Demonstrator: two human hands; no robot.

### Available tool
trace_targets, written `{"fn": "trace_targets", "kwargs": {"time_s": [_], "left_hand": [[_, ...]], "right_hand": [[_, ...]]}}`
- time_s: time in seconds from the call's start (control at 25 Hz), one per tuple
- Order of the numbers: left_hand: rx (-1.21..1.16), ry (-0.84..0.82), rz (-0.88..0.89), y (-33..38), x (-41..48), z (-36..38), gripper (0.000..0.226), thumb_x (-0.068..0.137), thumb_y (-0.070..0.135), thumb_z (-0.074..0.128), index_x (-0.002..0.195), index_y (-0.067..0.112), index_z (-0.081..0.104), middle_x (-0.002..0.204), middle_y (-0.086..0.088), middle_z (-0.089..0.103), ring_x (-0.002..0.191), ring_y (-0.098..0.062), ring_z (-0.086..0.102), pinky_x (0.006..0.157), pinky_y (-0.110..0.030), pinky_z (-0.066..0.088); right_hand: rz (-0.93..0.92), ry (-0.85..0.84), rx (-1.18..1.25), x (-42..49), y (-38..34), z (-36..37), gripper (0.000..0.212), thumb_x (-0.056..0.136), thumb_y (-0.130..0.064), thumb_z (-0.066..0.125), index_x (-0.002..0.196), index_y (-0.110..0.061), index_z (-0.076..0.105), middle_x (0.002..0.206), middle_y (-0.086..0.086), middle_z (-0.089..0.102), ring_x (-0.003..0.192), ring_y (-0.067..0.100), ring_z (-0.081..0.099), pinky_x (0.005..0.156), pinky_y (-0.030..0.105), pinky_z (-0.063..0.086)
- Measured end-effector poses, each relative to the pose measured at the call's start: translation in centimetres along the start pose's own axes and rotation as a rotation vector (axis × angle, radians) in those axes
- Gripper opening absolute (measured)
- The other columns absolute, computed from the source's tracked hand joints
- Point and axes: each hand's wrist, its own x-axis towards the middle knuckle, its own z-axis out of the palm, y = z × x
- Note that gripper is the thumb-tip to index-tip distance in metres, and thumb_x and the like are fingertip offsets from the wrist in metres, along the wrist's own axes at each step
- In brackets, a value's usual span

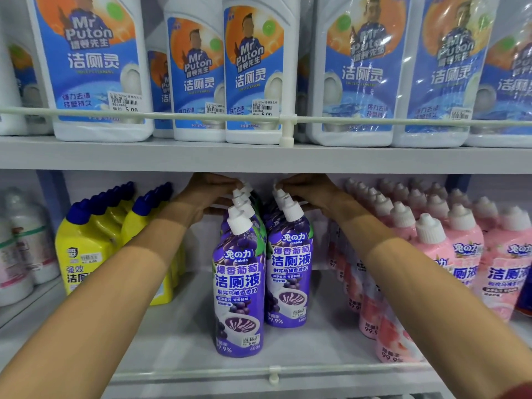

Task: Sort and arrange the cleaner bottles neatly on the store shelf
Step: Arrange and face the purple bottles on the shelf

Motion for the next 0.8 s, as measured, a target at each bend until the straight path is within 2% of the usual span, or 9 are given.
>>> {"fn": "trace_targets", "kwargs": {"time_s": [0.12,0.24,0.32,0.4,0.48,0.6,0.72,0.8], "left_hand": [[-0.025,0.029,0.009,-0.2,-0.2,0.4,0.013,0.092,0.02,0.072,0.104,0.019,0.077,0.086,0.0,0.074,0.063,-0.008,0.067,0.053,-0.019,0.051],[-0.054,0.035,0.019,-0.3,-0.7,0.6,0.012,0.092,0.017,0.071,0.103,0.017,0.076,0.093,-0.002,0.074,0.075,-0.016,0.067,0.065,-0.026,0.054],[-0.041,0.032,0.002,-0.5,-1.2,0.3,0.012,0.09,0.019,0.073,0.101,0.018,0.075,0.095,-0.003,0.074,0.085,-0.02,0.069,0.076,-0.031,0.059],[0.003,0.031,-0.012,-0.8,-2.0,-0.5,0.029,0.083,0.03,0.078,0.109,0.017,0.075,0.105,-0.006,0.076,0.101,-0.025,0.071,0.092,-0.04,0.058],[0.025,0.043,0.031,-1.0,-4.0,-1.6,0.034,0.086,0.031,0.077,0.116,0.016,0.073,0.112,-0.007,0.075,0.108,-0.026,0.07,0.09,-0.038,0.057],[-0.019,0.034,0.071,-1.3,-8.7,-3.0,0.023,0.093,0.017,0.071,0.115,0.012,0.072,0.11,-0.011,0.073,0.099,-0.024,0.07,0.08,-0.034,0.06],[-0.102,-0.133,0.034,-1.6,-13.4,-2.8,0.028,0.085,0.015,0.075,0.112,0.007,0.072,0.103,-0.014,0.075,0.087,-0.022,0.073,0.073,-0.033,0.064],[-0.053,-0.162,0.042,-2.1,-14.7,-2.0,0.035,0.08,0.011,0.08,0.113,0.009,0.071,0.104,-0.013,0.075,0.089,-0.02,0.073,0.074,-0.036,0.064]], "right_hand": [[0.027,0.044,0.043,0.0,0.0,0.4,0.018,0.088,-0.025,0.078,0.104,-0.018,0.079,0.108,0.011,0.077,0.087,0.014,0.069,0.072,0.026,0.058],[0.029,0.029,0.075,-0.5,0.0,0.1,0.027,0.089,-0.022,0.078,0.112,-0.008,0.074,0.103,0.009,0.075,0.086,0.015,0.069,0.065,0.022,0.057],[0.006,-0.038,0.08,-1.2,0.1,-0.3,0.034,0.092,-0.023,0.075,0.12,-0.004,0.07,0.108,0.008,0.075,0.095,0.019,0.071,0.074,0.027,0.059],[0.009,-0.01,0.071,-2.9,-0.4,-0.6,0.04,0.091,-0.03,0.076,0.122,-0.007,0.069,0.117,0.008,0.075,0.107,0.019,0.071,0.087,0.033,0.06],[-0.026,0.076,0.073,-5.3,-1.0,-0.9,0.038,0.088,-0.032,0.079,0.12,-0.013,0.07,0.12,0.004,0.074,0.111,0.017,0.07,0.091,0.033,0.06],[-0.062,-0.004,0.097,-9.4,-1.0,-1.3,0.032,0.089,-0.025,0.078,0.118,-0.012,0.072,0.109,0.001,0.077,0.097,0.009,0.071,0.086,0.03,0.061],[-0.113,0.007,0.057,-11.6,0.2,-0.3,0.03,0.088,-0.007,0.077,0.117,-0.004,0.071,0.094,0.002,0.076,0.08,0.002,0.068,0.076,0.019,0.057],[-0.161,0.063,0.018,-12.1,0.8,0.5,0.033,0.087,-0.006,0.078,0.119,-0.002,0.072,0.099,0.007,0.075,0.084,0.005,0.067,0.083,0.024,0.056]]}}
